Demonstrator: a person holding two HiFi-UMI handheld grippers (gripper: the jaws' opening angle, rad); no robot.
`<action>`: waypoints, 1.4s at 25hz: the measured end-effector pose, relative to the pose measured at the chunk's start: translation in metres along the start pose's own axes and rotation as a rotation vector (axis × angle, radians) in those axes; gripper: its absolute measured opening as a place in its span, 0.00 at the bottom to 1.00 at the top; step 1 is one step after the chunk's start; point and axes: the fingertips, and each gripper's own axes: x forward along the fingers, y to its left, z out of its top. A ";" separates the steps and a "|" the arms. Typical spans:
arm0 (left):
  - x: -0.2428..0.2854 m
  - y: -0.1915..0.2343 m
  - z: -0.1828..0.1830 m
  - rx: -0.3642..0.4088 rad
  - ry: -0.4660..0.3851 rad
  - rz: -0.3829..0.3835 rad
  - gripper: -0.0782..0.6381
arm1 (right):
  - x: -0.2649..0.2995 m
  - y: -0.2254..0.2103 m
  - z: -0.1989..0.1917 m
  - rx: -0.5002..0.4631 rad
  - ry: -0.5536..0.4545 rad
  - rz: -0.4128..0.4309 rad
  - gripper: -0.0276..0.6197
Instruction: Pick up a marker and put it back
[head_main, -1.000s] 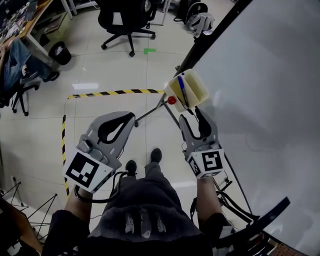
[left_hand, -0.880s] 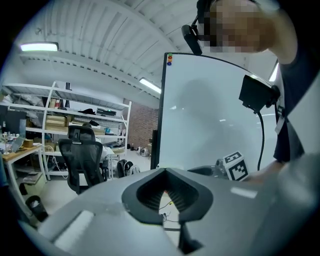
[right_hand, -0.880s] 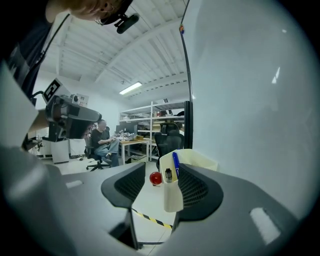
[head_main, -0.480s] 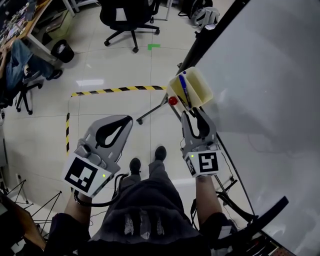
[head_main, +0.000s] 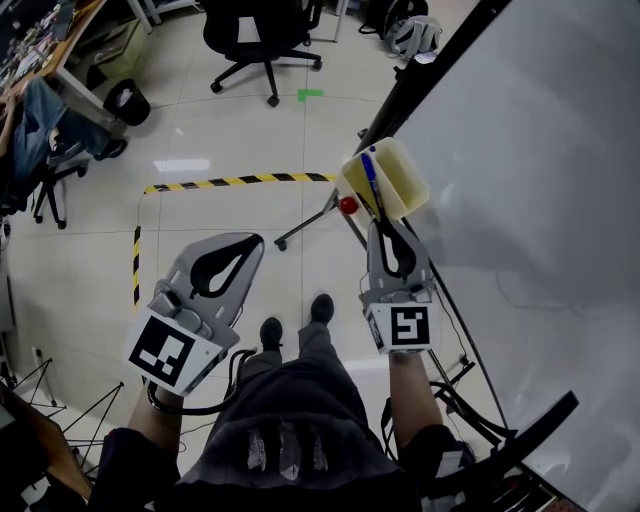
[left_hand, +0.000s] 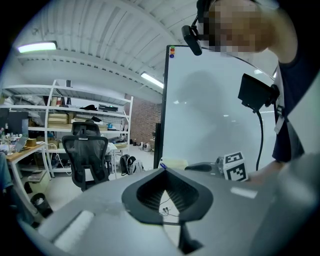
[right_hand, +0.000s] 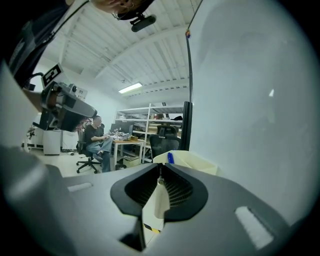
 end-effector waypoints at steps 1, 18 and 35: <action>-0.001 0.001 0.000 0.000 0.000 0.001 0.12 | 0.001 0.000 0.001 0.001 0.000 0.001 0.10; -0.014 0.015 0.039 0.042 -0.114 0.012 0.12 | -0.008 0.009 0.121 -0.106 -0.131 0.035 0.10; -0.085 0.009 0.097 0.137 -0.288 0.023 0.12 | -0.072 0.071 0.239 -0.217 -0.331 0.108 0.10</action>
